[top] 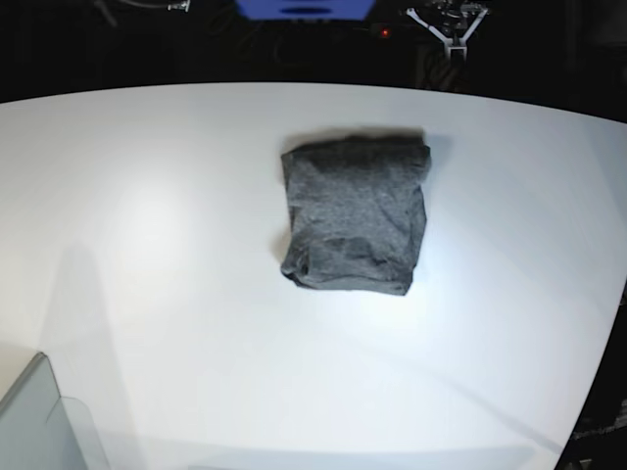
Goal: Layout the t-shirt on the table in an organized manner, then fold the t-shirt properly
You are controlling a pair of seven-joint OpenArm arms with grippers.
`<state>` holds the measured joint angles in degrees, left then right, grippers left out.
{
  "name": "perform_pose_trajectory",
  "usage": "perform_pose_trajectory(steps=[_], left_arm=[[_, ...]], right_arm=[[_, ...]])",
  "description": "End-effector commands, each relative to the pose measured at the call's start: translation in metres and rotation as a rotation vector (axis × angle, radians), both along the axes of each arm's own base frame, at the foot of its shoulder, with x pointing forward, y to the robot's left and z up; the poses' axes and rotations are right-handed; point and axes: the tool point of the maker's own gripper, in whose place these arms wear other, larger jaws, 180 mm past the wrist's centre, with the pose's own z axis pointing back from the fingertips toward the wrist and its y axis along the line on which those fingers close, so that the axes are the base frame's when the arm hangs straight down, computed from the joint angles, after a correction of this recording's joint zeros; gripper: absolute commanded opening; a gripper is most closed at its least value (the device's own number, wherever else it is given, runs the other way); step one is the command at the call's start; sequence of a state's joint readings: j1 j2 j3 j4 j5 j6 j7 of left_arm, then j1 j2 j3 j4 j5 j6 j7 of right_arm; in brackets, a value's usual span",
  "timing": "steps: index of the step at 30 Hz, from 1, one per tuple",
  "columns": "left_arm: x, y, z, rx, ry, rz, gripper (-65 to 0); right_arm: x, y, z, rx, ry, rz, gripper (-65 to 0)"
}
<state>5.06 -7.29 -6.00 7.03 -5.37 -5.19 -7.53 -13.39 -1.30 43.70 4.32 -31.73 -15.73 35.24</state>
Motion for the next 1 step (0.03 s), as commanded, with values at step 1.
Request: perform_pose_trajectory(steps=[1], left_arm=[[0.0062, 0.0041, 0.0012, 0.013, -0.019, -0.002, -65.0]], right_arm=[[0.0008, -0.0006, 0.0018, -0.013, -0.010, 0.008, -65.0]])
